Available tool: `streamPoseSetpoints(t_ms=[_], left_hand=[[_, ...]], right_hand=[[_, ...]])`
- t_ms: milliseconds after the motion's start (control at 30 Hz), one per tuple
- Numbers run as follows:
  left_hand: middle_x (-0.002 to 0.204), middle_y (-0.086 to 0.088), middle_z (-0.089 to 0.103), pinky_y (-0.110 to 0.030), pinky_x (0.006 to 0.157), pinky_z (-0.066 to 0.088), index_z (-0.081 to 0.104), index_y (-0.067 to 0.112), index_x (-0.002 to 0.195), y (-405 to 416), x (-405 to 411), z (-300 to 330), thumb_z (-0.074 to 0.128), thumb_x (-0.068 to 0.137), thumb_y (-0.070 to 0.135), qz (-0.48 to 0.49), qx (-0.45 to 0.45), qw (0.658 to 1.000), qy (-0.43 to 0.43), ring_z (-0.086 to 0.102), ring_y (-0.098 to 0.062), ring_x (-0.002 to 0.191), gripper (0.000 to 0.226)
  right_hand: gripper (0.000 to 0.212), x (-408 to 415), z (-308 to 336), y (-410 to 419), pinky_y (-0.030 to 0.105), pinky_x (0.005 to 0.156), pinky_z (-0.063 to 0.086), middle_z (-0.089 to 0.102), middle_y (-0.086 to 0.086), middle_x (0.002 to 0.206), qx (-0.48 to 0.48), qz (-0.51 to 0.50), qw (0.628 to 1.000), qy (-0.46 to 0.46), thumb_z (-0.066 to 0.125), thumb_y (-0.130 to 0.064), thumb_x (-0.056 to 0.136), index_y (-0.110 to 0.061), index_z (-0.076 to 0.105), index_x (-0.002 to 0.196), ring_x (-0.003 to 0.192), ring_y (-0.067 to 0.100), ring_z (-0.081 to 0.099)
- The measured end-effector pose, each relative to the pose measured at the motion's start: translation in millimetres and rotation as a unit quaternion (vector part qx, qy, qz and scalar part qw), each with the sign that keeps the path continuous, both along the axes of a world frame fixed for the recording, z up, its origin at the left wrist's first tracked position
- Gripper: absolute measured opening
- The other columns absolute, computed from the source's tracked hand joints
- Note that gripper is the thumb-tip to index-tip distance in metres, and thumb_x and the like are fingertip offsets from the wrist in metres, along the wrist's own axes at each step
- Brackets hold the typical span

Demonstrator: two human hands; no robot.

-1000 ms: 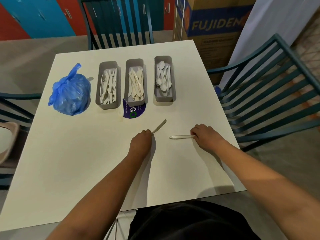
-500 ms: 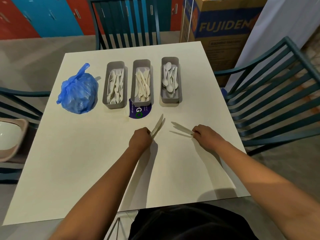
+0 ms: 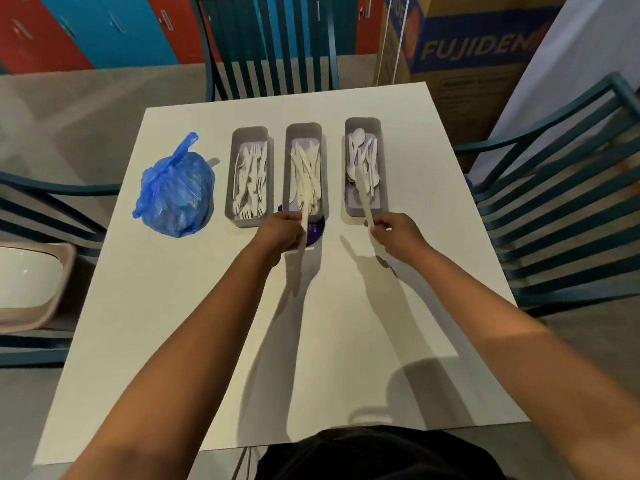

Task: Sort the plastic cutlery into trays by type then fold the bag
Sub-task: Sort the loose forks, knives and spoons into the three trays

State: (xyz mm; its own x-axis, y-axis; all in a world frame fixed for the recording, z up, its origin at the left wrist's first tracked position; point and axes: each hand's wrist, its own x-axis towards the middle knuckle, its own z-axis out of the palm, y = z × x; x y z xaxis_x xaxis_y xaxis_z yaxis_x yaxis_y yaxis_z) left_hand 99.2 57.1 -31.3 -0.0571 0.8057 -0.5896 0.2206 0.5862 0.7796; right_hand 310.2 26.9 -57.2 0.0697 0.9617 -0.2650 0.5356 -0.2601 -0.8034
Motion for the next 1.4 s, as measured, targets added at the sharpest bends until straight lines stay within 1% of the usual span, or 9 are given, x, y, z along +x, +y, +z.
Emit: streamPoseSetpoints(t_ms=[133,267,333,467,600,800,967,1133,1400], left_hand=[[0.111,-0.017,0.058,-0.023,0.060,0.048,0.054,0.012,0.126,36,-9,5,0.041,0.084,-0.015,-0.014,0.016,0.998,0.053,0.054,-0.017,0.069,0.051],[0.126,-0.024,0.056,-0.018,0.044,0.041,0.055,0.011,0.124,65,-13,7,0.041,0.083,-0.014,-0.031,0.023,0.995,0.096,0.050,-0.012,0.060,0.050],[0.124,-0.025,0.058,-0.016,0.039,0.039,0.058,0.008,0.120,74,-12,2,0.041,0.082,-0.014,-0.053,0.018,0.991,0.121,0.050,-0.015,0.062,0.048],[0.122,-0.016,0.060,-0.029,0.071,0.052,0.060,0.010,0.119,100,-8,-4,0.044,0.083,-0.009,-0.069,0.023,0.985,0.155,0.061,-0.029,0.105,0.044],[0.123,-0.014,0.061,-0.038,0.096,0.050,0.060,0.009,0.122,119,-6,-4,0.051,0.087,0.003,-0.060,0.042,0.988,0.137,0.059,-0.031,0.112,0.037],[0.090,-0.010,0.061,-0.027,0.057,0.044,0.062,0.004,0.109,110,-14,-9,0.049,0.084,0.000,-0.012,0.029,0.998,0.049,0.055,-0.021,0.072,0.029],[0.076,-0.002,0.058,-0.021,0.052,0.039,0.063,0.008,0.103,94,-21,-13,0.050,0.084,0.001,-0.001,0.020,0.999,0.038,0.052,-0.013,0.063,0.025],[0.080,0.002,0.058,-0.020,0.054,0.040,0.063,0.010,0.109,81,-26,-11,0.050,0.088,0.003,-0.017,0.032,0.998,0.056,0.052,-0.010,0.066,0.025],[0.086,-0.002,0.059,-0.024,0.058,0.041,0.062,0.010,0.112,61,-18,-5,0.050,0.089,0.005,-0.015,0.028,0.998,0.054,0.052,-0.011,0.069,0.026]], right_hand=[[0.029,-19,5,23,0.023,0.063,0.035,0.045,-0.002,0.065,-0.017,-0.019,0.999,0.034,0.049,-0.003,0.087,-0.017,0.051,0.062,0.061,0.012,0.040],[0.022,-38,7,46,0.019,0.066,0.041,0.057,0.001,0.087,-0.029,-0.033,0.997,0.056,0.054,-0.006,0.088,-0.009,0.065,0.107,0.073,0.010,0.051],[0.028,-43,6,57,0.020,0.066,0.042,0.056,0.002,0.081,-0.035,-0.039,0.997,0.057,0.056,-0.006,0.087,-0.004,0.062,0.114,0.069,0.011,0.051],[0.029,-53,3,82,0.031,0.076,0.047,0.050,-0.010,0.073,-0.049,-0.051,0.996,0.051,0.055,-0.007,0.086,-0.005,0.061,0.115,0.079,0.018,0.051],[0.027,-59,5,102,0.019,0.062,0.042,0.053,-0.005,0.075,-0.047,-0.056,0.997,0.034,0.054,-0.008,0.087,-0.007,0.063,0.113,0.073,0.016,0.052],[0.024,-74,7,130,0.024,0.064,0.044,0.059,0.005,0.091,-0.057,-0.056,0.996,0.037,0.057,-0.008,0.085,-0.008,0.063,0.109,0.078,0.019,0.055],[0.029,-89,10,157,0.028,0.068,0.051,0.062,0.010,0.096,-0.057,-0.019,0.998,0.013,0.060,-0.015,0.086,-0.007,0.060,0.114,0.074,0.021,0.058],[0.046,-88,12,155,0.036,0.093,0.051,0.058,0.013,0.127,-0.079,0.001,0.997,-0.021,0.062,-0.021,0.088,-0.008,0.052,0.131,0.107,0.026,0.060],[0.022,-70,15,90,0.018,0.060,0.041,0.056,-0.002,0.079,-0.073,0.036,0.997,-0.003,0.057,-0.011,0.088,-0.008,0.062,0.109,0.070,0.011,0.054]])
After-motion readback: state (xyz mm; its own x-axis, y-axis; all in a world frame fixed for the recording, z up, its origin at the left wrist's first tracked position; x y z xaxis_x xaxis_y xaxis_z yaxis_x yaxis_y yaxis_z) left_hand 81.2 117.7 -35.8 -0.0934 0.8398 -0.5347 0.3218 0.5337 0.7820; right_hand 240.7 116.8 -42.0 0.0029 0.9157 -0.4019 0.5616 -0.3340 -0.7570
